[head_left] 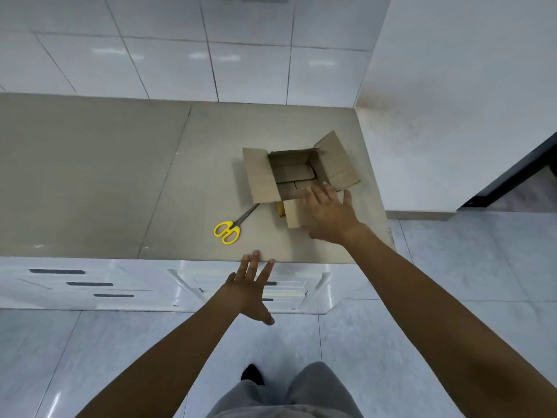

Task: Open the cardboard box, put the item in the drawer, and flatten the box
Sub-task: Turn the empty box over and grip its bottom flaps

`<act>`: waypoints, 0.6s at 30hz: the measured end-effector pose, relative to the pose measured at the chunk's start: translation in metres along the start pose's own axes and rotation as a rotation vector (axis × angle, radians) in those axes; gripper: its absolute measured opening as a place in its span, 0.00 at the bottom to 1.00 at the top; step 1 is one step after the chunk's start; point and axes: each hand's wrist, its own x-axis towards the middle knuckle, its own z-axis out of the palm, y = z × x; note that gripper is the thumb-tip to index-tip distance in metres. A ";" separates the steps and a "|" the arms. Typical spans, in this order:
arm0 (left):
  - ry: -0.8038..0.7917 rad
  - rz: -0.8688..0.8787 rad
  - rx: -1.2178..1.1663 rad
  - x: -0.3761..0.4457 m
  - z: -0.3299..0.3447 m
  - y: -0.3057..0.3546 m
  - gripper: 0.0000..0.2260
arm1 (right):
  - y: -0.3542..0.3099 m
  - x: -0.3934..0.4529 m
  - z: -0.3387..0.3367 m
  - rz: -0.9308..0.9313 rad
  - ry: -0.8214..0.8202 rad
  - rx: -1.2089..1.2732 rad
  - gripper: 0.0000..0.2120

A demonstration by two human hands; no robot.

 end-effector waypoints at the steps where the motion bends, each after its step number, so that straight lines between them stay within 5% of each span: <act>1: -0.015 0.012 0.003 0.000 -0.002 -0.003 0.57 | 0.003 0.003 0.006 -0.004 0.011 -0.027 0.34; 6: -0.081 0.050 0.010 0.000 -0.011 -0.010 0.56 | 0.015 0.009 0.011 -0.104 0.083 -0.042 0.28; 13: -0.042 0.098 0.005 -0.004 -0.013 -0.016 0.52 | 0.036 0.019 -0.040 -0.191 0.124 0.425 0.11; 15: 0.072 0.095 -0.086 -0.008 -0.022 -0.016 0.47 | 0.042 0.022 -0.058 -0.212 0.128 0.510 0.11; 18: 0.586 0.003 -0.308 -0.018 -0.057 -0.009 0.36 | 0.052 0.023 -0.084 -0.251 0.053 0.668 0.09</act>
